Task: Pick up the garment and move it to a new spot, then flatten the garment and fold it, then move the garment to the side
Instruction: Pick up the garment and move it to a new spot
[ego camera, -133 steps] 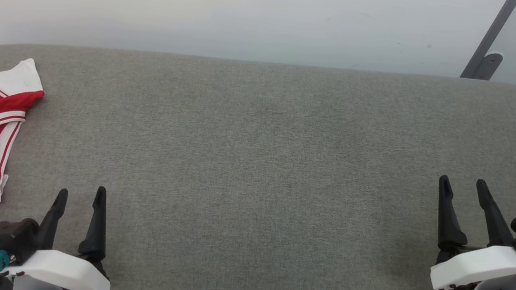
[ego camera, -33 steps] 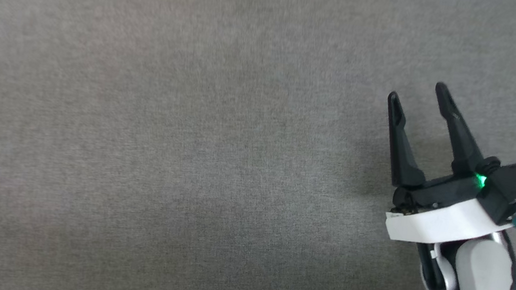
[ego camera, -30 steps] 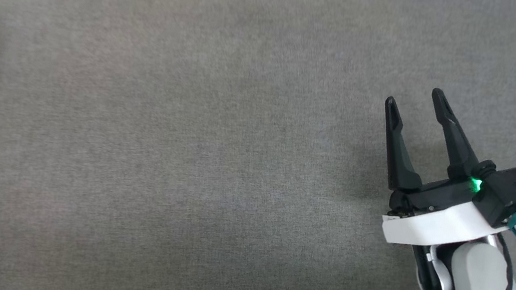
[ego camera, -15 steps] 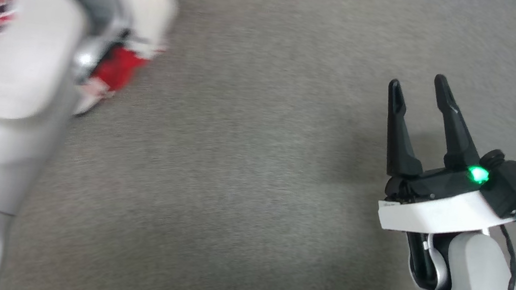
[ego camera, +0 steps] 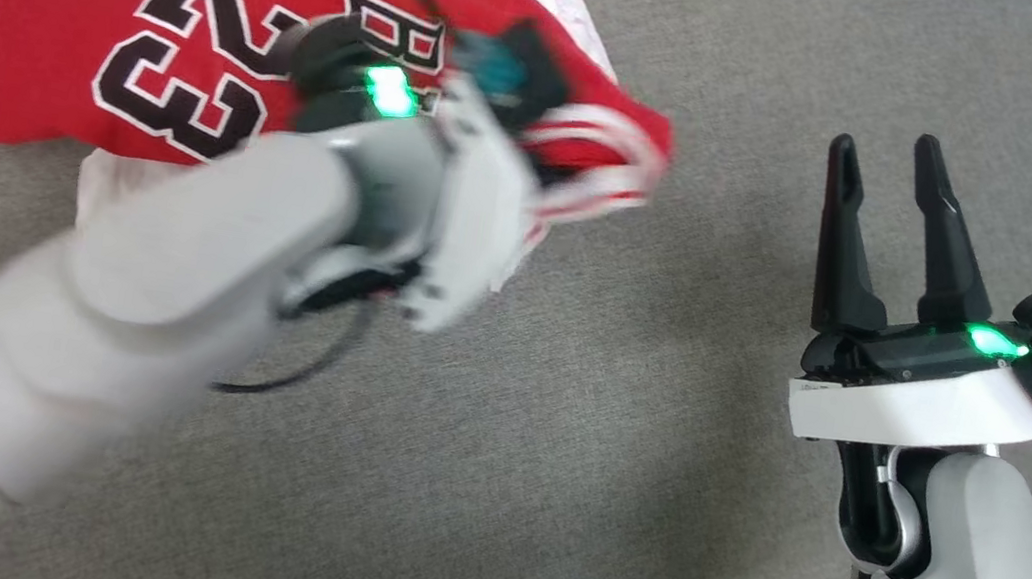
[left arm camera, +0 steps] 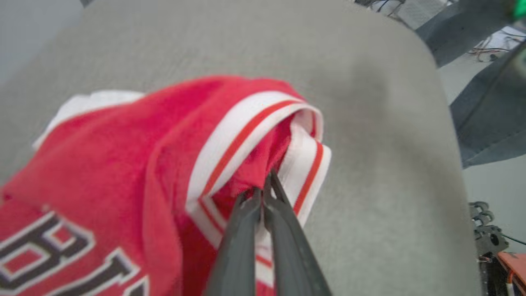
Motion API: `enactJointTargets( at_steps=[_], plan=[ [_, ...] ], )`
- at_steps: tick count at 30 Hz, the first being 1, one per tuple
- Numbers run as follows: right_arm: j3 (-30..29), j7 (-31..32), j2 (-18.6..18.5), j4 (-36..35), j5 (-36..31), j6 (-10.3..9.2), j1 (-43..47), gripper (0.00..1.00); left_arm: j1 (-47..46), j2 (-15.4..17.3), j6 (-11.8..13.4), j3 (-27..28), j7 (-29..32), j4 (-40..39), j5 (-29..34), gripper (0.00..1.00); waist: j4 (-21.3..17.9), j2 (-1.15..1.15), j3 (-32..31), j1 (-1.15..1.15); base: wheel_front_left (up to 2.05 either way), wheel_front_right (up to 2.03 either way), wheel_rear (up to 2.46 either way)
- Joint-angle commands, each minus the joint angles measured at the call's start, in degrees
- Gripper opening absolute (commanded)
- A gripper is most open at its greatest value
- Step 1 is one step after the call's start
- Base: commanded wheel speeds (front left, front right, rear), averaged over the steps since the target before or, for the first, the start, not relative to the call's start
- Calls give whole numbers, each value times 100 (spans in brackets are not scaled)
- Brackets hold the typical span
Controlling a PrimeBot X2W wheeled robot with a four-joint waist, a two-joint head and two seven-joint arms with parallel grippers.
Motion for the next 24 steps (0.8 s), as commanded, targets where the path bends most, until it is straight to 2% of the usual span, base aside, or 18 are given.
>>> enactJointTargets(
  at_steps=[1,5,8,15,16,18,19,20,24],
  plan=[
    [17,-28,22,8,61,0,-44,100,-51,97,13,-70,45,83,-105,0,-62,0,25,0,0,0,0],
    [122,-28,19,2,225,0,-72,100,-44,430,12,-504,321,545,-248,0,-232,0,60,0,0,0,0],
    [147,-28,19,4,308,0,-43,100,170,459,12,-676,564,811,-651,0,-337,0,78,0,0,0,0],
    [160,-28,18,20,316,0,13,100,164,489,21,-844,711,1221,-736,0,-488,0,102,0,0,0,0],
    [129,-28,16,31,273,0,23,100,159,475,21,-845,647,1212,-761,8,-469,0,68,0,0,0,0],
    [118,-28,19,51,155,0,35,100,120,486,19,-826,546,1106,-771,75,-395,0,-8,0,0,0,0],
    [102,-28,20,65,67,0,50,100,113,486,16,-814,437,1029,-778,93,-334,0,-69,0,0,0,0],
    [96,-28,20,76,-9,0,58,100,96,497,14,-797,311,964,-826,100,-271,0,-124,0,0,0,0],
    [15,-28,16,169,-368,0,120,100,129,494,14,-741,-299,708,-1031,100,87,0,-414,0,0,0,0]
  ],
)
